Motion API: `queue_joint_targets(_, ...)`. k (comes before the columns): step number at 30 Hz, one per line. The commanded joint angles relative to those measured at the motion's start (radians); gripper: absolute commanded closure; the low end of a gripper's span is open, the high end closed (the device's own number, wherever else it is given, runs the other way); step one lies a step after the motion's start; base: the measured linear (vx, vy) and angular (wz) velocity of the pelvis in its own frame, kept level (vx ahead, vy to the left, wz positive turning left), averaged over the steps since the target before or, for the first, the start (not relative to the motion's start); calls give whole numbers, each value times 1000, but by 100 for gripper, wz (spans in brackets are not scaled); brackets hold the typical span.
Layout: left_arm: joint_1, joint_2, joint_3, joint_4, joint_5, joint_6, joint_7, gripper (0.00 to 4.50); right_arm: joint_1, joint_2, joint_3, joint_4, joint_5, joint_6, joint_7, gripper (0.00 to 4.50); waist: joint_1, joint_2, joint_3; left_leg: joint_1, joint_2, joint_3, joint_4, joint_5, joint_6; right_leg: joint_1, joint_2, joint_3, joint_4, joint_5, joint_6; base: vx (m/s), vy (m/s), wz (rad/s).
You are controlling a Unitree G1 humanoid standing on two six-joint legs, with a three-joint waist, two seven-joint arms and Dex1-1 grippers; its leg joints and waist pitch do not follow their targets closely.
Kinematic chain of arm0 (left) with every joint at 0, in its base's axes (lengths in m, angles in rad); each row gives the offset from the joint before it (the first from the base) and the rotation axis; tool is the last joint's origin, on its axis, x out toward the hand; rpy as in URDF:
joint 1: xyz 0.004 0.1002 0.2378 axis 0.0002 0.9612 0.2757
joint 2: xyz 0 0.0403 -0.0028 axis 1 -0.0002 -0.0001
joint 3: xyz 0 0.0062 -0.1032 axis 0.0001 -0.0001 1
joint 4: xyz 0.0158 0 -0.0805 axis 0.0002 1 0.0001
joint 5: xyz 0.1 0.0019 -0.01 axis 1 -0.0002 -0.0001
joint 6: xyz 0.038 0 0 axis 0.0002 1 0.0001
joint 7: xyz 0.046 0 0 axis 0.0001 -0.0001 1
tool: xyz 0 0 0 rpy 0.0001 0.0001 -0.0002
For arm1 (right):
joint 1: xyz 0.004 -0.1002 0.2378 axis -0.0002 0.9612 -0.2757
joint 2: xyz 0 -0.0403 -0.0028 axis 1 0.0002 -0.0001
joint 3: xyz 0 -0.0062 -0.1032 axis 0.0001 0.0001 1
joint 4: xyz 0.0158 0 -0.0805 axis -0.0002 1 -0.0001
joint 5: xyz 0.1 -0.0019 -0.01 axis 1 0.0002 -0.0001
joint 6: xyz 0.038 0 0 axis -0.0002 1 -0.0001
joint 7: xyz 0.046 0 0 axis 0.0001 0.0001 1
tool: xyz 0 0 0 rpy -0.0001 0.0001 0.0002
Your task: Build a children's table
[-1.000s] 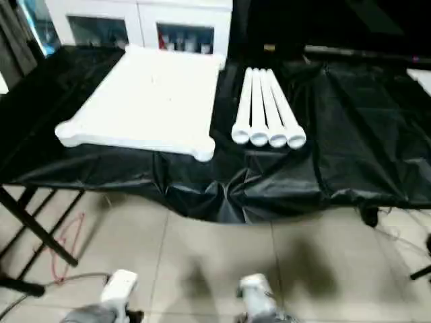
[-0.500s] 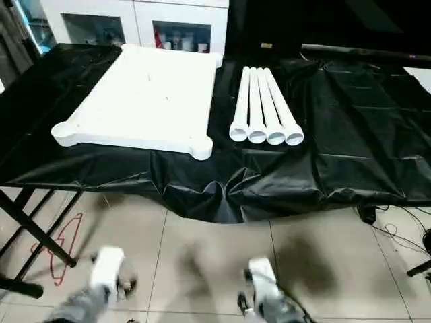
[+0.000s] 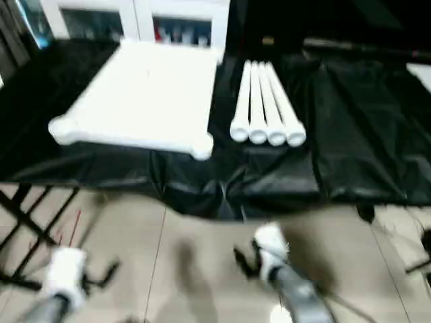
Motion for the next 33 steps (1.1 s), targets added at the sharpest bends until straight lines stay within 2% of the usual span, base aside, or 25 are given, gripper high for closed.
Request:
queue_joint_targets(1,28,3,29,-130,-41,44,-3,7,44,-24,-14,-161,44,49,22,13,2,10,-23,11,49,-10,-89,-281,45,9,-41,37,-81,-64,-174,0,0,0)
queue_joint_targets(3,67,10,61,-302,-76,82,21,7,121,-54,-37,-385,111,129,36,13,5,6,-22,10,47,-10,-91,-295,29,9,-40,40,-83,-104,-147,0,0,0)
queue_joint_targets(4,67,23,77,-423,-70,93,53,7,152,-70,-66,-536,164,199,26,13,15,-8,-20,9,49,-13,-91,-283,35,12,-37,41,-81,-83,-115,0,0,0)
queue_joint_targets(7,46,33,88,-495,-63,113,83,7,156,-65,-97,-618,192,252,-5,13,14,-5,-22,11,39,-11,-90,-259,20,3,-30,40,-82,-81,-95,0,0,0)
queue_joint_targets(10,39,33,93,-513,-66,131,91,7,154,-61,-107,-633,191,264,-18,13,14,-8,-24,14,35,-10,-87,-248,-17,-1,-28,43,-81,-81,-72,0,0,0)
queue_joint_targets(11,14,24,109,-542,-72,156,119,7,140,-44,-131,-648,185,263,-49,13,15,1,-27,14,33,-12,-87,-237,-31,1,-27,42,-75,-54,-67,0,0,0)
queue_joint_targets(14,-12,4,119,-599,-86,213,159,7,121,-26,-172,-678,204,276,-98,13,15,-1,-32,18,30,-13,-81,-196,-53,5,-21,40,-68,66,-74,0,0,0)
queue_joint_targets(15,-6,-3,111,-618,-80,229,170,7,118,-22,-189,-680,212,262,-110,13,19,18,-32,20,29,-16,-82,-200,-60,3,-22,39,-65,80,-77,0,0,0)
queue_joint_targets(16,-4,-12,99,-627,-65,226,180,7,117,-22,-198,-681,214,252,-116,13,22,19,-32,17,24,-15,-78,-182,-57,8,-21,38,-64,124,-72,0,0,0)
queue_joint_targets(17,-3,-13,96,-630,-61,226,183,7,117,-22,-200,-681,215,249,-117,13,18,8,-35,16,24,-12,-73,-177,-53,11,-20,39,-67,140,-68,0,0,0)
queue_joint_targets(18,-6,-26,81,-634,-46,219,195,7,114,-19,-205,-666,183,193,-133,13,25,28,-34,16,23,-16,-76,-189,-58,10,-23,37,-65,126,-65,0,0,0)
queue_joint_targets(19,-6,-26,81,-634,-46,219,195,7,114,-19,-205,-666,183,193,-133,13,21,16,-35,16,23,-13,-73,-190,-56,11,-22,38,-70,124,-62,0,0,0)
queue_joint_targets(21,-30,-43,57,-642,-24,220,215,7,94,-17,-212,-632,146,146,-151,13,25,22,-33,13,22,-13,-74,-205,-51,12,-24,38,-72,73,-62,0,0,0)
queue_joint_targets(22,-47,-45,50,-645,-22,234,221,7,77,-16,-215,-616,143,151,-157,13,27,19,-34,13,20,-14,-74,-205,-46,14,-25,39,-72,44,-66,0,0,0)
queue_joint_targets(23,-71,-50,45,-645,-20,245,232,7,53,-10,-223,-601,178,175,-143,13,26,18,-34,14,20,-13,-73,-206,-43,13,-24,39,-70,34,-69,0,0,0)
queue_joint_targets(24,-98,-45,47,-645,-11,260,243,7,23,-4,-227,-594,201,205,-143,13,20,-20,-35,11,20,-9,-69,-190,-29,15,-21,40,-74,19,-68,0,0,0)
queue_joint_targets(25,-118,-41,54,-640,-10,271,251,7,-6,4,-232,-586,214,231,-154,13,27,-1,-36,11,20,-15,-71,-173,-28,16,-24,40,-62,21,-74,0,0,0)
queue_joint_targets(26,-140,-39,62,-628,-6,272,260,7,-42,18,-239,-576,235,262,-171,13,27,1,-36,15,20,-13,-69,-161,-22,11,-25,40,-64,11,-74,0,0,0)
queue_joint_targets(27,-162,-19,62,-600,11,265,251,7,-84,31,-233,-547,227,276,-196,13,22,-28,-34,8,18,-15,-72,-125,-13,15,-23,38,-58,8,-64,0,0,0)
queue_joint_targets(28,-175,-6,58,-580,24,258,243,7,-111,37,-230,-524,221,281,-210,13,21,-11,-37,14,19,-14,-70,-122,-26,8,-24,39,-61,-3,-58,0,0,0)
queue_joint_targets(29,-185,-1,58,-564,34,240,240,7,-133,47,-225,-499,218,285,-221,13,19,-15,-42,18,21,-14,-66,-109,-32,8,-22,39,-59,27,-58,0,0,0)
queue_joint_targets(30,-213,-6,62,-546,24,245,241,7,-164,64,-221,-453,220,271,-226,13,15,-29,-41,16,22,-14,-66,-89,-42,10,-18,37,-56,80,-55,0,0,0)
queue_joint_targets(31,-214,-6,63,-546,24,246,241,7,-165,64,-221,-452,220,270,-226,13,12,-9,-48,22,18,-14,-60,-76,-59,8,-14,37,-51,146,-62,0,0,0)
queue_joint_targets(32,-257,-13,63,-538,7,269,247,7,-185,70,-197,-432,197,246,-218,13,14,19,-47,25,19,-17,-61,-75,-76,3,-15,37,-43,176,-69,0,0,0)
queue_joint_targets(33,-298,-23,52,-527,-1,272,247,7,-197,70,-183,-433,191,238,-206,13,14,2,-49,24,19,-15,-58,-72,-83,8,-12,35,-42,224,-81,0,0,0)
